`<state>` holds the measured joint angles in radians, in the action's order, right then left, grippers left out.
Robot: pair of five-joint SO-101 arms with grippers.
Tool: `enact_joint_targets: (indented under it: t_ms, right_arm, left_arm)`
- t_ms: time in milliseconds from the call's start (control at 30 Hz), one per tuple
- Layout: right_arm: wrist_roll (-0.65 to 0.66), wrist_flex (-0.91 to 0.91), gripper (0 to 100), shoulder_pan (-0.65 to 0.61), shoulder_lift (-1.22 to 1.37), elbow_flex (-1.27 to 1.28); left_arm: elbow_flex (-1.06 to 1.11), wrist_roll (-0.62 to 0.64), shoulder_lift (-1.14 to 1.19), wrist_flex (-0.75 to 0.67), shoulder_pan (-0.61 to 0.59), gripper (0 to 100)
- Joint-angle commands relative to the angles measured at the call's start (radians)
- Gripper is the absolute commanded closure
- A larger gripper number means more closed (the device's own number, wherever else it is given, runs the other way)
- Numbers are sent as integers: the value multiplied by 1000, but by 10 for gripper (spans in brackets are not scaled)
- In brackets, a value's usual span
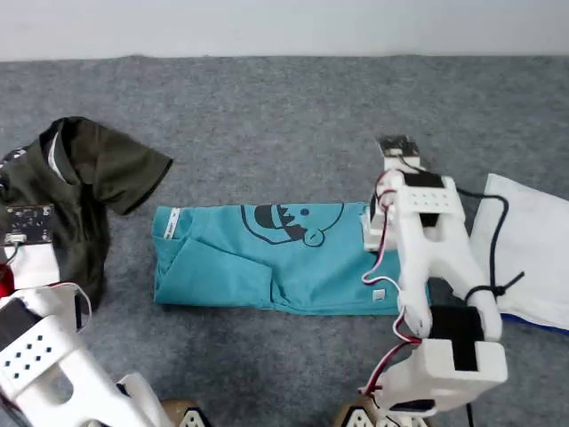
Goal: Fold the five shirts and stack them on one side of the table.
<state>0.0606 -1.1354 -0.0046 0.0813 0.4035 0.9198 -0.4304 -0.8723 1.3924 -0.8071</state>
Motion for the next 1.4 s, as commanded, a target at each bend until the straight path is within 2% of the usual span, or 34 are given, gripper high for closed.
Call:
enact_joint_targets:
  t_ms: [0, 167, 267, 333, 467, 500, 700, 900, 1100, 1367]
  right_arm:
    - [-9, 79, 725, 35, -54, 48]
    - [-11, 170, 728, 56, -16, 120]
    - [-11, 147, 736, 58, 45, 95]
    - [-11, 101, 790, 54, 79, 43]
    - [-3, 64, 980, 53, 119, 2]
    - [-3, 53, 995, 56, 120, -3]
    - [31, 10, 989, 56, 61, -5]
    - [91, -65, 989, 41, -113, -5]
    - [176, -142, 989, -74, -300, -5]
    - [195, -142, 989, -346, -417, -34]
  left_arm:
    - [-39, 0, -18, -3, 9, 986]
    - [-39, 0, -18, -2, 9, 986]
    - [-39, 0, -18, 2, 9, 986]
    - [-39, 0, -20, 2, 9, 986]
    - [-39, 0, -21, 3, 9, 986]
    - [-39, 0, -21, 3, 9, 986]
    - [-47, 0, -21, 3, 9, 986]
    - [-48, 0, -21, -2, 9, 986]
    - [-48, -2, -23, -3, 9, 986]
    - [-47, -2, -23, -9, 8, 986]
